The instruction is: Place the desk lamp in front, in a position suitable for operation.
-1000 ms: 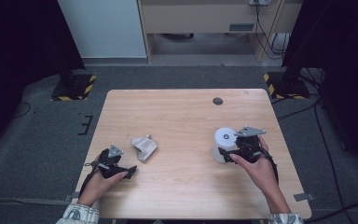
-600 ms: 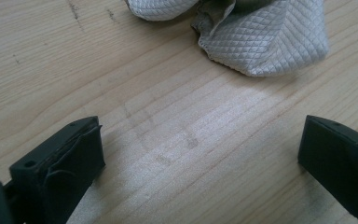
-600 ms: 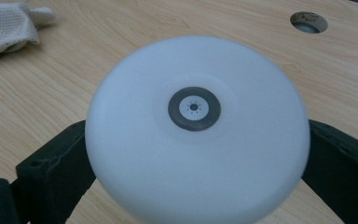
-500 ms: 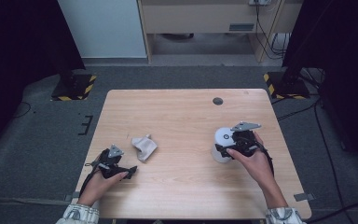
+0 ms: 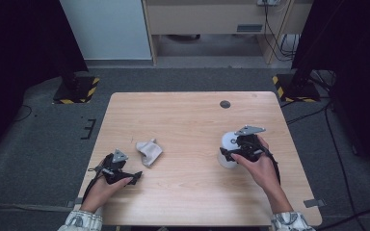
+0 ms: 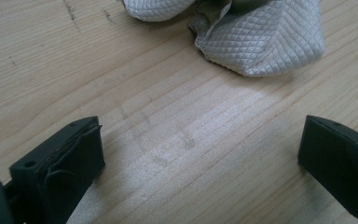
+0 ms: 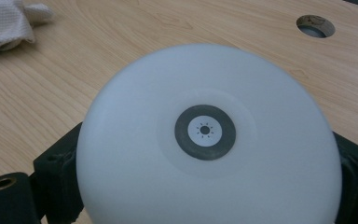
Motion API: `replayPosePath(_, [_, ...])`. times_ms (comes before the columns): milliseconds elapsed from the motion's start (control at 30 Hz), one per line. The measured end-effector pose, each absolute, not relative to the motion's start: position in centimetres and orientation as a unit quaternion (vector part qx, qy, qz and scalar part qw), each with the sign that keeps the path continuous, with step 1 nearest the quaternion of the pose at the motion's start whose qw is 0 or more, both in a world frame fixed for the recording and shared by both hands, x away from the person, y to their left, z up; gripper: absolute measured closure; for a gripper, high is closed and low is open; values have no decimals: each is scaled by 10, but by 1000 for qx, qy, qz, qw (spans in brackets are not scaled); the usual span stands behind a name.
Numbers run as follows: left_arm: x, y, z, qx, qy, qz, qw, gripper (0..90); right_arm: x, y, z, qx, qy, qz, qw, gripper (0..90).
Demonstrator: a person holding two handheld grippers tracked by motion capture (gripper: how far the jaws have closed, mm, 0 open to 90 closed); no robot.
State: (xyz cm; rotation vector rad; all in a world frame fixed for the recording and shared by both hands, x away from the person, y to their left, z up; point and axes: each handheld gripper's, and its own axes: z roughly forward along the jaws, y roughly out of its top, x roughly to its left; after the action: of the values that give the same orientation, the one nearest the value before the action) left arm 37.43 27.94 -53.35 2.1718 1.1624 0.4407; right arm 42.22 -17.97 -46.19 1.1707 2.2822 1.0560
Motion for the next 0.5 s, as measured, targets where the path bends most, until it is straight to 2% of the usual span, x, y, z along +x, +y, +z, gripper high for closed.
replayPosePath(267, [374, 279, -533, 825, 440, 166, 314, 0, 408, -159, -452, 392, 816, 386, 177, 90])
replayPosePath(500, [374, 278, -533, 826, 438, 165, 313, 0, 387, -118, -451, 346, 835, 400, 155, 91])
